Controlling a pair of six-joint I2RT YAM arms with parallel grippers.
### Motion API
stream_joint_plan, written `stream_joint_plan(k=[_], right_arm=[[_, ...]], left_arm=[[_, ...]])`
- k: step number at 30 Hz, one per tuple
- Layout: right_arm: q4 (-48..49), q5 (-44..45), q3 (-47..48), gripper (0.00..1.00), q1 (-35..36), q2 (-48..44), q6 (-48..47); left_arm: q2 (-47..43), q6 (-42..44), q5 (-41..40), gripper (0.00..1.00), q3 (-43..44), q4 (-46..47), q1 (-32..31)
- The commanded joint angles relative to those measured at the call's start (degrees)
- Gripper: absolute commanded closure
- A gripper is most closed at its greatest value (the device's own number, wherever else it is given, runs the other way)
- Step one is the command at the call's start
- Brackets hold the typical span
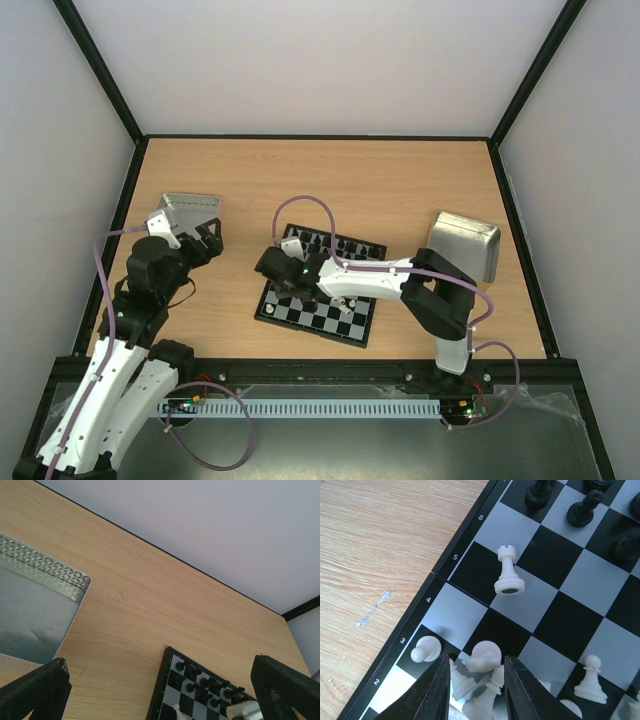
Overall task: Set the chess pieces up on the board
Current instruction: Pick up the chess piece from the chessboard.
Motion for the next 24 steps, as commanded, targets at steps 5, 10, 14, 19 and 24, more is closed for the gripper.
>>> stream_joint_plan(k=[5,10,14,19,24], right_arm=[[-0.1,1.5,2.3,0.72,-0.3,2.6,-1.2],[0.0,2.6,2.9,0.74,-0.5,3.3,-1.8],[-0.3,3.1,3.3,0.76,-0.7,3.9,-1.6],[-0.6,4.1,3.8,0.83,-0.8,3.5,-1.7],[-0.3,4.6,3.8,0.84,-0.8,1.2,-1.5]], left_arm=[[0.2,0.8,0.1,0.00,-0.9,1.2,-0.2],[0.3,0.9,0.0,0.00,-0.8,1.4,-0.2],[0.3,0.9,0.0,0.00,-0.8,1.4,-0.2],[0.3,1.0,-0.2,0.00,-0.5,1.3,-0.2],[0.2,1.0,-0.2,0.00,-0.2,1.2,-0.2]])
